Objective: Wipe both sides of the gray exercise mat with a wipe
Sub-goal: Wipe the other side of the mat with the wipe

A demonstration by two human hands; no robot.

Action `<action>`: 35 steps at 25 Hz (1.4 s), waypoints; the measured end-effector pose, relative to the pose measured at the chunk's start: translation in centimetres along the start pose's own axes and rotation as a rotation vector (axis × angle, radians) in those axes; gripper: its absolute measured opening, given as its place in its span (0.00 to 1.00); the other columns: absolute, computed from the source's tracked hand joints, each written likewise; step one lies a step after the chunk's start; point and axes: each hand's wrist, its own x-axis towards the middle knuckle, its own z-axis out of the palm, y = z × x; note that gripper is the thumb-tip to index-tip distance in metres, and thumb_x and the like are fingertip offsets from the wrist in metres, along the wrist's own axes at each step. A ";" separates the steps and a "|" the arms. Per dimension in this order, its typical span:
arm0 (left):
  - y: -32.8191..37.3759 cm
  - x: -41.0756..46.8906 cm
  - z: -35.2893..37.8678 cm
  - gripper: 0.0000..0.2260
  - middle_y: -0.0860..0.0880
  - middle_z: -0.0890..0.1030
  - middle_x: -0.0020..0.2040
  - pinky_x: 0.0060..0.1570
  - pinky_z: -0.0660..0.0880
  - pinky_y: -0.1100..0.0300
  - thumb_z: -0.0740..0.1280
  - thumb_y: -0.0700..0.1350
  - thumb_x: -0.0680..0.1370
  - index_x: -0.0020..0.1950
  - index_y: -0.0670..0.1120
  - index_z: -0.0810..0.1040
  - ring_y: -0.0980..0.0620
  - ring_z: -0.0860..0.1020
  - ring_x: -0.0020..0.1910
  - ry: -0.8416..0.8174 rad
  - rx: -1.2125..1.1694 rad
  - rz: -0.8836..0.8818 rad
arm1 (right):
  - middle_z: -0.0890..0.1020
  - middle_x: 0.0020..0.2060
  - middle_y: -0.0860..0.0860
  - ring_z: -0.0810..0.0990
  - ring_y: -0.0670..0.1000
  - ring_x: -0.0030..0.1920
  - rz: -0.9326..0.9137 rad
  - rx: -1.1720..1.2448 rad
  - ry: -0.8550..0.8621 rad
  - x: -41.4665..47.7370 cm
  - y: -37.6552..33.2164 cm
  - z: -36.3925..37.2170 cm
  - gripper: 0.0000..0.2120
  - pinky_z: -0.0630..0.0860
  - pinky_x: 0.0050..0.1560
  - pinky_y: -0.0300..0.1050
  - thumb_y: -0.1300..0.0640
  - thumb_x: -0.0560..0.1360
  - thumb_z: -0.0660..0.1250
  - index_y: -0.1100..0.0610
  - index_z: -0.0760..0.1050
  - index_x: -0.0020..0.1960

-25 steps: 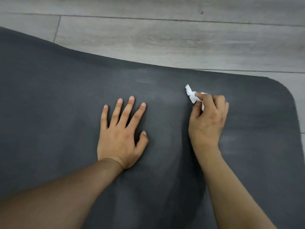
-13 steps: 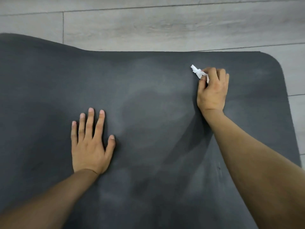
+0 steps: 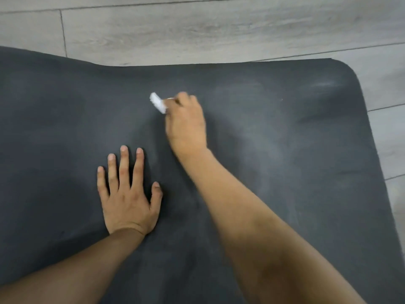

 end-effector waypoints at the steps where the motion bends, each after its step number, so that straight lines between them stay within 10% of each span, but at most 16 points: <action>1: 0.0 -0.1 0.0 0.34 0.45 0.51 0.84 0.79 0.49 0.37 0.53 0.58 0.78 0.84 0.50 0.52 0.42 0.49 0.83 -0.001 -0.006 0.001 | 0.78 0.47 0.54 0.75 0.57 0.47 -0.203 -0.038 -0.168 -1.0 -2.6 0.4 0.14 0.72 0.46 0.51 0.60 0.72 0.64 0.55 0.81 0.55; 4: 0.0 -0.2 0.0 0.35 0.45 0.51 0.84 0.79 0.49 0.37 0.53 0.58 0.77 0.84 0.50 0.53 0.41 0.49 0.82 0.004 -0.020 -0.007 | 0.79 0.48 0.53 0.76 0.57 0.49 -0.298 -0.106 -0.150 -0.5 4.0 -2.1 0.14 0.74 0.49 0.51 0.59 0.75 0.63 0.54 0.81 0.58; 9: 0.1 0.1 0.1 0.35 0.46 0.51 0.84 0.79 0.48 0.38 0.53 0.58 0.77 0.84 0.50 0.54 0.41 0.50 0.82 0.014 -0.005 -0.009 | 0.77 0.48 0.57 0.73 0.59 0.48 0.621 -0.213 0.182 0.7 14.7 -6.0 0.18 0.73 0.49 0.54 0.64 0.75 0.57 0.55 0.81 0.57; 15: -0.1 -0.1 0.5 0.34 0.45 0.54 0.84 0.79 0.50 0.38 0.54 0.57 0.78 0.83 0.50 0.55 0.41 0.52 0.82 0.070 0.005 0.004 | 0.79 0.50 0.51 0.74 0.55 0.48 -0.237 0.034 -0.111 -2.2 -2.7 0.8 0.17 0.73 0.50 0.49 0.62 0.74 0.59 0.53 0.80 0.57; 23: 0.2 0.1 0.7 0.33 0.46 0.54 0.84 0.79 0.49 0.40 0.54 0.56 0.78 0.83 0.51 0.56 0.42 0.52 0.82 0.097 0.020 -0.009 | 0.78 0.45 0.57 0.74 0.61 0.45 0.516 -0.143 0.258 -3.1 14.3 -6.4 0.16 0.72 0.46 0.52 0.66 0.72 0.61 0.56 0.82 0.55; 29: 0.3 0.3 0.5 0.34 0.45 0.53 0.84 0.79 0.49 0.39 0.54 0.56 0.77 0.83 0.50 0.56 0.41 0.51 0.82 0.085 0.009 0.002 | 0.79 0.51 0.53 0.73 0.57 0.47 -0.306 -0.002 -0.177 -7.6 1.2 -3.3 0.19 0.73 0.49 0.51 0.59 0.75 0.55 0.55 0.79 0.61; 35: 0.0 0.2 0.7 0.34 0.45 0.53 0.84 0.79 0.47 0.40 0.54 0.57 0.77 0.83 0.51 0.54 0.41 0.52 0.82 0.099 -0.019 0.008 | 0.75 0.46 0.60 0.71 0.61 0.47 0.695 -0.193 0.188 -8.0 16.2 -10.9 0.17 0.73 0.49 0.57 0.65 0.74 0.56 0.57 0.81 0.53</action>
